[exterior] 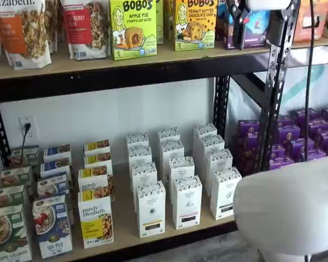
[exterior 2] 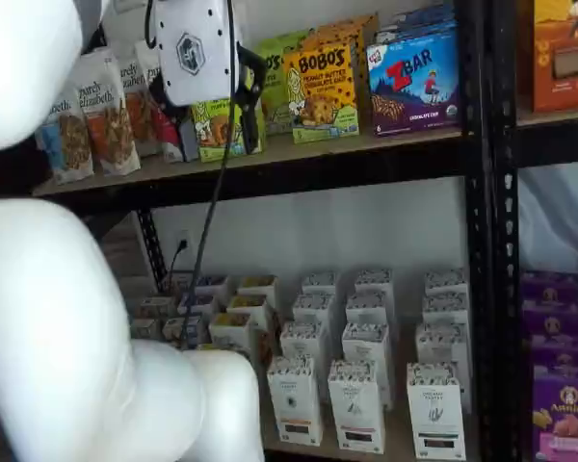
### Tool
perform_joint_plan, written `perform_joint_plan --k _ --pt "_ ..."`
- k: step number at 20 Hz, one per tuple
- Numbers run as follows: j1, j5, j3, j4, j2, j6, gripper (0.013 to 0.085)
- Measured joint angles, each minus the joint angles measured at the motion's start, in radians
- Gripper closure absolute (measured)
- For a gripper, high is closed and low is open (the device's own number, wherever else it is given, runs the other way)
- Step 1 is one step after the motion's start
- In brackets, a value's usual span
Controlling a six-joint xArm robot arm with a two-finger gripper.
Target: Pick up the white box with a yellow strip in the middle, on the bottom shelf, the fourth box from the left
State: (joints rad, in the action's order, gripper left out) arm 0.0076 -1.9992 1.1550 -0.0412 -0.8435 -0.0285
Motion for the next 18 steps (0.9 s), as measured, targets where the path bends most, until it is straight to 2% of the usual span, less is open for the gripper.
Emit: perform_joint_plan --k 3,5,9,13,18 --pt "-0.051 -0.023 0.009 -0.057 0.012 0.023 0.0130" --pt "-0.052 -0.022 0.006 -0.063 0.010 0.024 0.0130" --pt "-0.027 -0.007 -0.006 -0.046 0.002 0.009 0.0130" --pt "0.029 0.027 -0.036 -0.005 -0.011 -0.029 0.0130" --pt "0.065 0.073 -0.089 -0.013 -0.027 -0.067 0.0130"
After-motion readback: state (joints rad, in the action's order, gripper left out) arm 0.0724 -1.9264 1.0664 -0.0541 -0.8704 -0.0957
